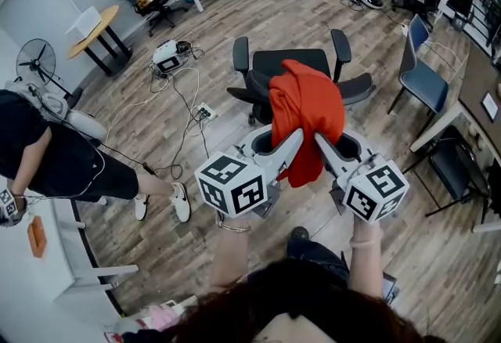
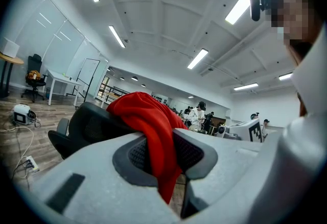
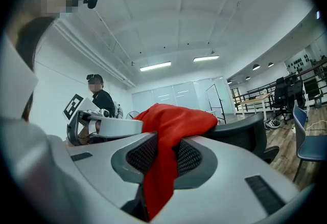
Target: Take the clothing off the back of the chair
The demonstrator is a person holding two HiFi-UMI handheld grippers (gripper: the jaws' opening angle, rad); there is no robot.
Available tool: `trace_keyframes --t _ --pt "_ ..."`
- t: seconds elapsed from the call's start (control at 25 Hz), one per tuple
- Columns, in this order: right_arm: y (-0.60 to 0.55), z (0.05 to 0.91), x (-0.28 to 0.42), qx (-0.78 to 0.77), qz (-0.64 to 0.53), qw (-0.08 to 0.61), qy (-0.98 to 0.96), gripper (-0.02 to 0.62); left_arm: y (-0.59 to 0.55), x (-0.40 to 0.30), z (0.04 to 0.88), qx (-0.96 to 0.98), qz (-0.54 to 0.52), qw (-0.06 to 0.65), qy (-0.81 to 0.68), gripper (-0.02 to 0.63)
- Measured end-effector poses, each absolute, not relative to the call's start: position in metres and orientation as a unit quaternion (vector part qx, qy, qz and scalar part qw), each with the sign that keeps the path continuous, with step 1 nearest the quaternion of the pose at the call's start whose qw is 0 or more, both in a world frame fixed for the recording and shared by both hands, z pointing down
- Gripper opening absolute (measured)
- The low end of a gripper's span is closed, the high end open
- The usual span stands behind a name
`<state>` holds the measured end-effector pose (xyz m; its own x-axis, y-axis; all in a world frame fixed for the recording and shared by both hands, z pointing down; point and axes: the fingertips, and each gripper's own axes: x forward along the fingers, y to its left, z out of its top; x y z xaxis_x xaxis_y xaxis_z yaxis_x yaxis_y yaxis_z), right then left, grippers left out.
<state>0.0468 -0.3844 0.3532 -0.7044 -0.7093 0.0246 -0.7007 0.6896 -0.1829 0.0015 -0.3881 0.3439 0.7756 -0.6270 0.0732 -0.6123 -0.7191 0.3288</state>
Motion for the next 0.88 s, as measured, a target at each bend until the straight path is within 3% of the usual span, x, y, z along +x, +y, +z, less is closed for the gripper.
trace_keyframes --t 0.88 --pt "-0.308 0.312 0.033 -0.387 -0.038 0.042 0.92 0.074 -0.312 -0.011 0.304 0.939 -0.053 0.13 -0.314 0.078"
